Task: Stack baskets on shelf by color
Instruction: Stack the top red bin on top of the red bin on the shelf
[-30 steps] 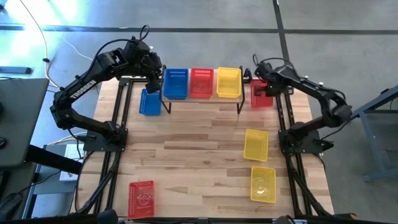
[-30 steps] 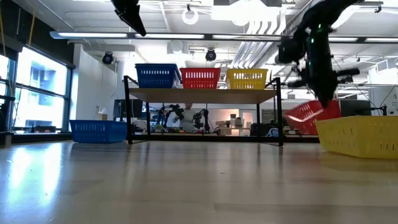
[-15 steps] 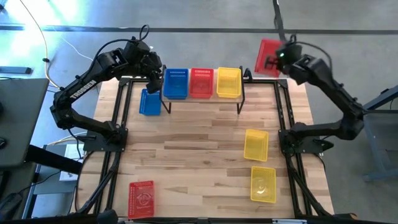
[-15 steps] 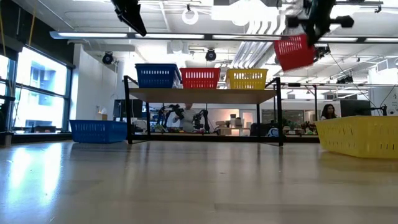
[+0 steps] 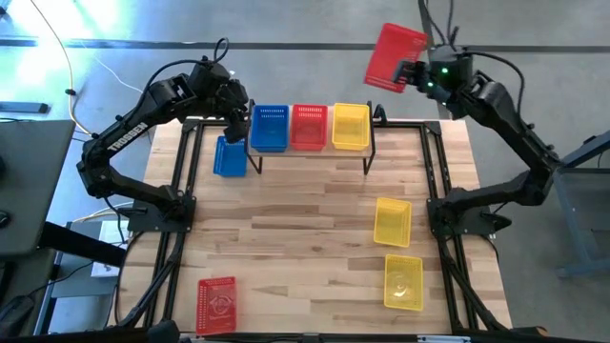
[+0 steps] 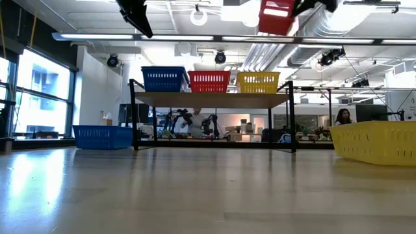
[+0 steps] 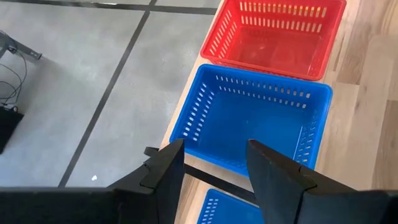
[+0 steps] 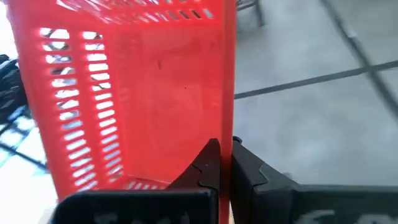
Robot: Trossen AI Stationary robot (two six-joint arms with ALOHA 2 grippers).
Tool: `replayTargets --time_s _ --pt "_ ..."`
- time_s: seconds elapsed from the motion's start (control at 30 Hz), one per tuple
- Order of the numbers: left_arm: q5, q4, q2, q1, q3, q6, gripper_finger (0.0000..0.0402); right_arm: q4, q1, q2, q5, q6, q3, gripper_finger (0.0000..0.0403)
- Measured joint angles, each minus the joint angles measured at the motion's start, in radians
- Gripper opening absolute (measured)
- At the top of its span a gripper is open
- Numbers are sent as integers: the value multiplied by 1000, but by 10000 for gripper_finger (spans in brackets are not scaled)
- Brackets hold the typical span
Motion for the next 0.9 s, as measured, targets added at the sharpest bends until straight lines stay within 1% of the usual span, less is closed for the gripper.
replayTargets --time_s 0.13,0.27,0.43,0.53,0.63,0.73,0.8,0.9 --pt "-2 0 0 0 0 -8 161 9 46 81 -34 40 63 0" --pt "-2 0 0 0 0 -16 161 12 91 187 -83 71 163 0" --pt "-2 -2 0 0 0 -19 161 -5 147 340 -214 108 310 0" --pt "-2 -10 0 0 0 -19 161 -69 171 428 -281 152 399 0" --pt "-9 -26 0 0 0 -19 161 -150 191 500 -292 193 486 0" --pt "-38 -39 0 0 0 -19 161 -223 199 561 -337 227 562 0" --pt "-51 -41 0 0 0 -19 161 -259 206 597 -367 249 595 0" --pt "-51 -48 0 0 0 -19 161 -291 212 635 -408 286 605 0"
